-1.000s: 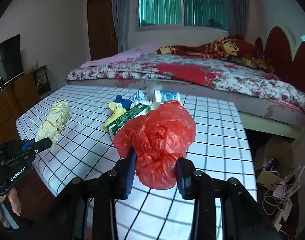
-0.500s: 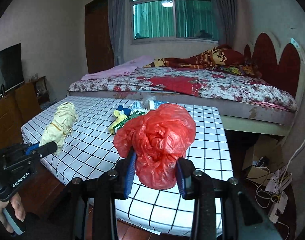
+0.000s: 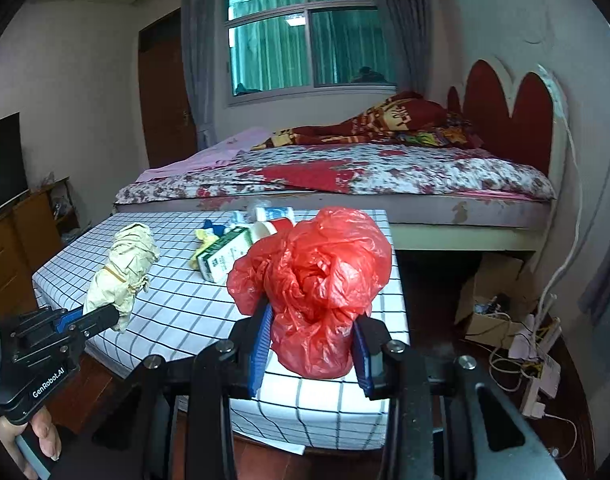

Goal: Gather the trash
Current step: 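Carry the beige cloth and red bag over the black bin and release both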

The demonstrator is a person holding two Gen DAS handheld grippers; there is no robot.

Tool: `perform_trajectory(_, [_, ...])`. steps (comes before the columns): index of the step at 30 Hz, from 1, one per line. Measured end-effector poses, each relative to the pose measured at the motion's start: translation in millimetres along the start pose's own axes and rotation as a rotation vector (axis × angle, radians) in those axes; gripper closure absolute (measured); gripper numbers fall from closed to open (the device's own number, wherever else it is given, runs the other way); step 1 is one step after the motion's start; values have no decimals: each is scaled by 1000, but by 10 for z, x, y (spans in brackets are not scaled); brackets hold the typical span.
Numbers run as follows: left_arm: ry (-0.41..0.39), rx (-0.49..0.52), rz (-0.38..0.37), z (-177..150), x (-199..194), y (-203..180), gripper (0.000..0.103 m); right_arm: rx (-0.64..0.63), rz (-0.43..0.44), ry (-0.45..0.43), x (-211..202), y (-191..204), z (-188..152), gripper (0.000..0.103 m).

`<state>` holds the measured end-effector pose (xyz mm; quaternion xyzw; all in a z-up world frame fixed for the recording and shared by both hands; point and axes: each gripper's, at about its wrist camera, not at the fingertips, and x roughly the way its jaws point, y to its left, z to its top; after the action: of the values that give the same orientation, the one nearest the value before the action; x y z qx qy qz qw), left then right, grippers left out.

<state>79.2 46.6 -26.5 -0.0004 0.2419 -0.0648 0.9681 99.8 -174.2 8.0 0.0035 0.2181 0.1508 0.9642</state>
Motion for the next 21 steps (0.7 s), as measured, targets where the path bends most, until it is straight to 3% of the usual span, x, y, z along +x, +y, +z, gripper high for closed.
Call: perform_trajectory(21, [59, 142, -209, -165, 233, -1117, 91, 137, -165, 25, -538, -1049, -458, 66])
